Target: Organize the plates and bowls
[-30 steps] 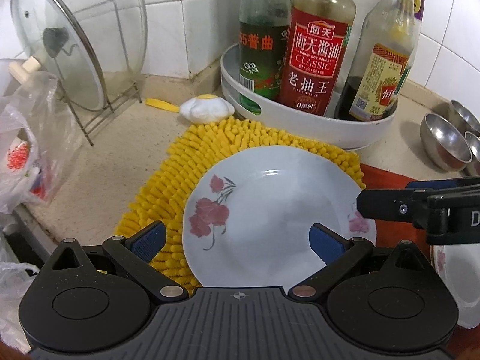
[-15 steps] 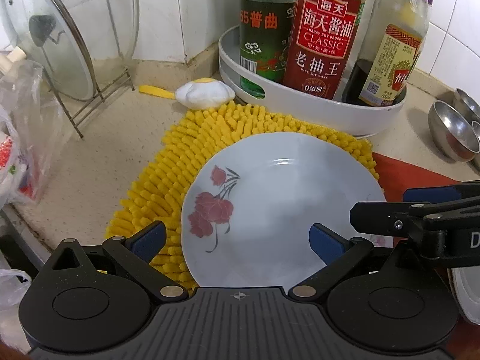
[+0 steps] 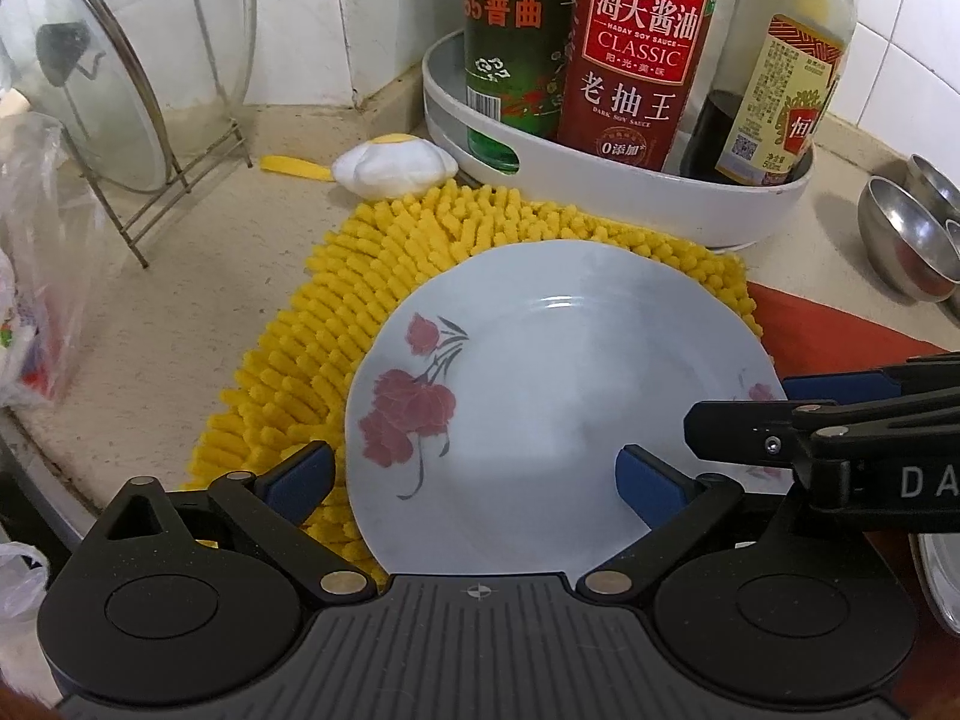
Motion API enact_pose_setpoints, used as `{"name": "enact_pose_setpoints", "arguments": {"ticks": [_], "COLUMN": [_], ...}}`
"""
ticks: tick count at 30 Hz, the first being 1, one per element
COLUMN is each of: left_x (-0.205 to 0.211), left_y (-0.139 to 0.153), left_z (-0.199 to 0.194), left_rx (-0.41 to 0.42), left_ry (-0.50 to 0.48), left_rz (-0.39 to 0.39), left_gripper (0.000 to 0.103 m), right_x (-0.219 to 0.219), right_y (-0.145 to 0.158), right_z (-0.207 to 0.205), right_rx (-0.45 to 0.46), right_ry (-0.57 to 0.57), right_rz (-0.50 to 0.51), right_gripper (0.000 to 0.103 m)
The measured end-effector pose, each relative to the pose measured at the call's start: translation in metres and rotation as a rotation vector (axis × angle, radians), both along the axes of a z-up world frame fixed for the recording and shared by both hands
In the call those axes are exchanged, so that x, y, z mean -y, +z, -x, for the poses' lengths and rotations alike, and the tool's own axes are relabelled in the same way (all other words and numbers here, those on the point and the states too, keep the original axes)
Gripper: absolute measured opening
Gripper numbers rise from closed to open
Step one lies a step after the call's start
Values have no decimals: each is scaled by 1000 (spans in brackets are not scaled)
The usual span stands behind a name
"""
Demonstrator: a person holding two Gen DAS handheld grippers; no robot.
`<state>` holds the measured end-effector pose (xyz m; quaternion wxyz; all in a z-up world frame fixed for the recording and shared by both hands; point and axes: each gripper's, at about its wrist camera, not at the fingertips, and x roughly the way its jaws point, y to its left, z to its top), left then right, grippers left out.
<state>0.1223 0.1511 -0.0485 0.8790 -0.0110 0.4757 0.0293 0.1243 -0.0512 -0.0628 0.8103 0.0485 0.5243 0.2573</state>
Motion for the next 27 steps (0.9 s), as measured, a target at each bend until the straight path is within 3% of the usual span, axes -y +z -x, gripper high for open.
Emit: {"name": "enact_pose_setpoints", "arguments": {"ticks": [27], "left_x": [3], "left_y": [0], "left_z": [3], "left_rx": [-6], "left_ry": [-32], "left_rz": [15], "left_gripper": [101], "right_x": [0], "right_y": [0], "right_z": [3], "right_rx": [-7], "right_ry": [-29], "right_rz": [15], "right_gripper": [56]}}
